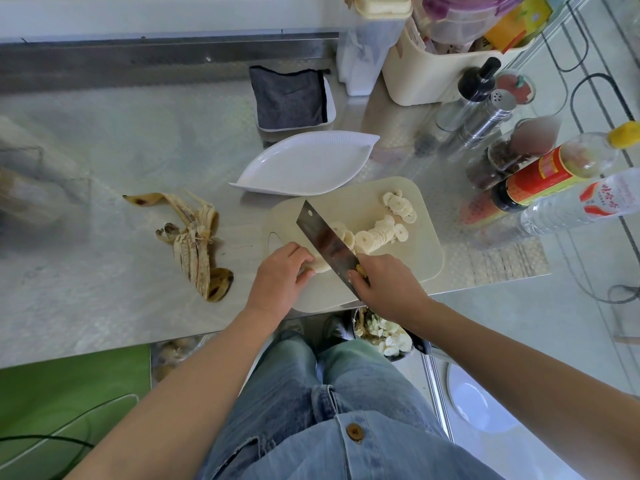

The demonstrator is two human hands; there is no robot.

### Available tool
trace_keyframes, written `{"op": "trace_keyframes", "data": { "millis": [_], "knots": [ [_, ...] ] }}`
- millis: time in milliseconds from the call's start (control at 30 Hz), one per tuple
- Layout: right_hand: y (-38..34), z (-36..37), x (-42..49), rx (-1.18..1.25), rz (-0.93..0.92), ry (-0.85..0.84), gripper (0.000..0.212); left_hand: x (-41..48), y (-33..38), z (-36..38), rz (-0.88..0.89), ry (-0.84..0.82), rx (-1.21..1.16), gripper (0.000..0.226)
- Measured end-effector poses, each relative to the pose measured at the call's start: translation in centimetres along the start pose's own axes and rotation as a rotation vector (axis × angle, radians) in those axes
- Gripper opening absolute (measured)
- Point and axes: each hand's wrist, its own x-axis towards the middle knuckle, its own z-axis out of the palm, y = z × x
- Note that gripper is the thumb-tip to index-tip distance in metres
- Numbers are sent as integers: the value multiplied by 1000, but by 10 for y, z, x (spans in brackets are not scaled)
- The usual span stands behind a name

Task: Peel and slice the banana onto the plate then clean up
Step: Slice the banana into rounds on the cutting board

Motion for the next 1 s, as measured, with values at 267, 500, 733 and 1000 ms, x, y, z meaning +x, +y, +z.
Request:
{"op": "trace_keyframes", "data": {
  "millis": [267, 500, 733, 1000],
  "knots": [
    [1, -1, -1, -6, -6, 0, 16, 0, 0, 0, -5, 1, -5, 24],
    [1, 2, 2, -36, 2, -42, 19, 1, 1, 1, -2, 4, -7, 21],
    [-1, 17, 8, -9, 21, -70, 20, 1, 1, 1, -8, 10, -33, 19],
    [2, 7, 11, 31, 9, 42, 21, 0, 3, 1, -19, 9, -27, 18]
  ]
}}
